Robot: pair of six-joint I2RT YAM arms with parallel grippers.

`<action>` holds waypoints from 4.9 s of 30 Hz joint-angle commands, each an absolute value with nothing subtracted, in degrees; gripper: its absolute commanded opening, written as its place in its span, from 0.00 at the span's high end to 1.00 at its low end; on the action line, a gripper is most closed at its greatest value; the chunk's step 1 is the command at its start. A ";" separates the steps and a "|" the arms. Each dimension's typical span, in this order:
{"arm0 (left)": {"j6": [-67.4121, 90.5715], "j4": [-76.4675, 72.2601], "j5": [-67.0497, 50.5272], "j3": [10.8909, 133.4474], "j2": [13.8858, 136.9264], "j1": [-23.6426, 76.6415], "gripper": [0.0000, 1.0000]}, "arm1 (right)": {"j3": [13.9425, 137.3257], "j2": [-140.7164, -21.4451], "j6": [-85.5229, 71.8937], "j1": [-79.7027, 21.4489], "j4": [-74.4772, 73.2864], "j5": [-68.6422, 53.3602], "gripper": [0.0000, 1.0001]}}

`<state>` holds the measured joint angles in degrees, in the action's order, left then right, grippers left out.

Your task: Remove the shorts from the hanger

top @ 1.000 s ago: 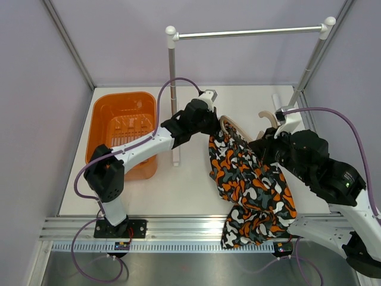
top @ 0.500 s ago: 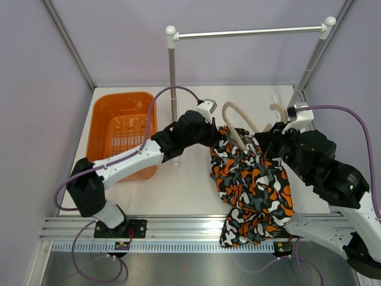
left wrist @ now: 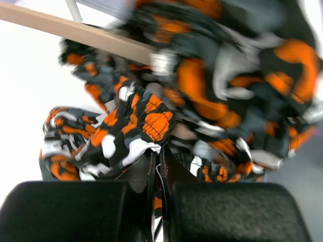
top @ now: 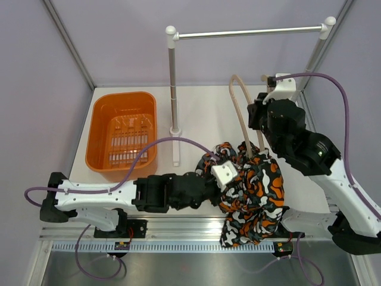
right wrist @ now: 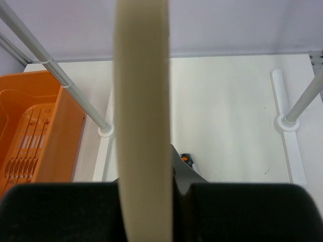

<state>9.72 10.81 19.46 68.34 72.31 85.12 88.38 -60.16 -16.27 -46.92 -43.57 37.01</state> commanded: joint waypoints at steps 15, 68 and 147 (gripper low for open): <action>-10.54 13.97 29.43 72.24 66.00 100.37 0.97 | 109.07 -75.06 -12.48 -35.51 -39.73 31.65 1.00; -10.67 -0.80 24.09 103.55 71.10 29.91 1.00 | 92.91 -63.11 -14.41 -28.74 -48.07 17.05 1.00; 20.83 35.54 37.82 70.95 65.32 28.42 1.00 | 88.42 -54.14 -16.61 -28.65 -52.74 13.10 1.00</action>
<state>20.78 45.74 47.62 73.97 70.76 35.42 85.97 -53.84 -16.75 -28.82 -53.47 13.91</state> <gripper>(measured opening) 0.009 0.132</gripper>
